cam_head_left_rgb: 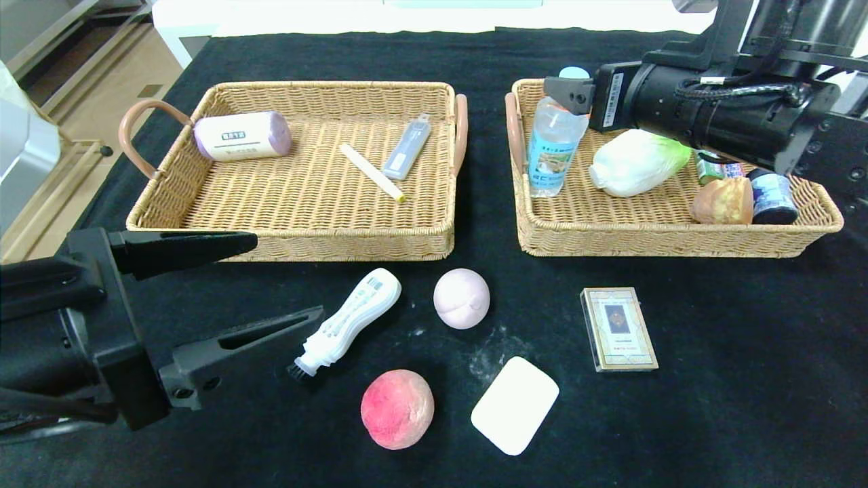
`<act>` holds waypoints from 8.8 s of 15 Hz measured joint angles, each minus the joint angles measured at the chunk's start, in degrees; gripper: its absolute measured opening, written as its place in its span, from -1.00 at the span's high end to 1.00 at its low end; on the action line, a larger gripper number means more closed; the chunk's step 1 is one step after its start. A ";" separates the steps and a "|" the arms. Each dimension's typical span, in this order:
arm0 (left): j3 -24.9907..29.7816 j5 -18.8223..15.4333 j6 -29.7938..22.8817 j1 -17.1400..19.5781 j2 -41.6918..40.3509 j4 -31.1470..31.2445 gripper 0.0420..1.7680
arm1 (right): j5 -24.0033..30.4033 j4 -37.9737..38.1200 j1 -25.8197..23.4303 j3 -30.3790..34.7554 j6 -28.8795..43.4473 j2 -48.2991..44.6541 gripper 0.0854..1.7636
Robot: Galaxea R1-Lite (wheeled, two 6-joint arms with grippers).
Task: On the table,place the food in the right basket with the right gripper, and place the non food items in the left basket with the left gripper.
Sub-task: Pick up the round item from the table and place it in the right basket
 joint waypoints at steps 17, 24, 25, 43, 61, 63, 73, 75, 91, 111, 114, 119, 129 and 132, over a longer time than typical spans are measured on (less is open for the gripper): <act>-0.13 0.13 -0.07 0.09 0.13 0.02 -0.94 | 5.01 -0.49 7.61 26.10 -2.71 -14.02 -0.92; -0.18 0.09 -0.07 0.09 0.18 0.00 -0.94 | 4.05 -1.84 13.01 28.55 -2.89 -10.17 -0.92; -0.18 0.11 -0.07 0.09 0.18 0.00 -0.94 | 4.05 -3.50 13.68 28.72 -2.80 -9.20 -0.92; -0.27 0.11 -0.02 0.09 -0.11 0.00 -0.94 | -0.99 -17.34 18.55 28.99 -2.54 7.50 -0.93; -0.24 0.09 -0.05 0.09 -0.09 0.02 -0.94 | -0.88 -18.44 18.71 28.81 -2.50 9.33 0.87; -0.24 0.09 -0.05 0.09 -0.06 0.02 -0.94 | -0.79 -18.44 18.66 28.83 -2.43 9.33 0.87; -0.18 0.11 -0.02 0.09 -0.06 0.00 -0.94 | -0.38 -17.88 18.69 29.16 -1.90 5.99 0.87; -0.18 0.11 0.00 0.09 -0.01 0.00 -0.94 | -0.39 -17.73 18.66 29.25 -1.62 4.45 0.87; -0.07 0.11 0.00 0.09 0.18 0.00 -0.94 | -0.22 -10.75 5.62 26.25 -1.16 -9.48 0.87; -0.10 0.00 -0.05 0.09 0.13 0.00 -0.94 | 1.27 -5.75 -25.66 9.34 1.05 -2.21 0.87; -0.10 0.00 -0.05 0.09 0.13 0.00 -0.94 | 1.29 -4.35 -26.79 7.55 1.05 -0.18 0.87; -0.10 0.00 0.00 0.09 0.13 -0.02 -0.94 | 1.21 -4.46 -27.17 6.14 0.94 1.63 0.69; 0.00 0.00 0.01 0.09 0.05 0.00 -0.94 | 1.05 -4.27 -27.17 6.50 0.99 2.23 -0.49; -0.07 0.00 0.00 0.09 -0.04 -0.02 -0.94 | 0.99 -4.07 -27.17 6.67 1.02 2.07 -0.63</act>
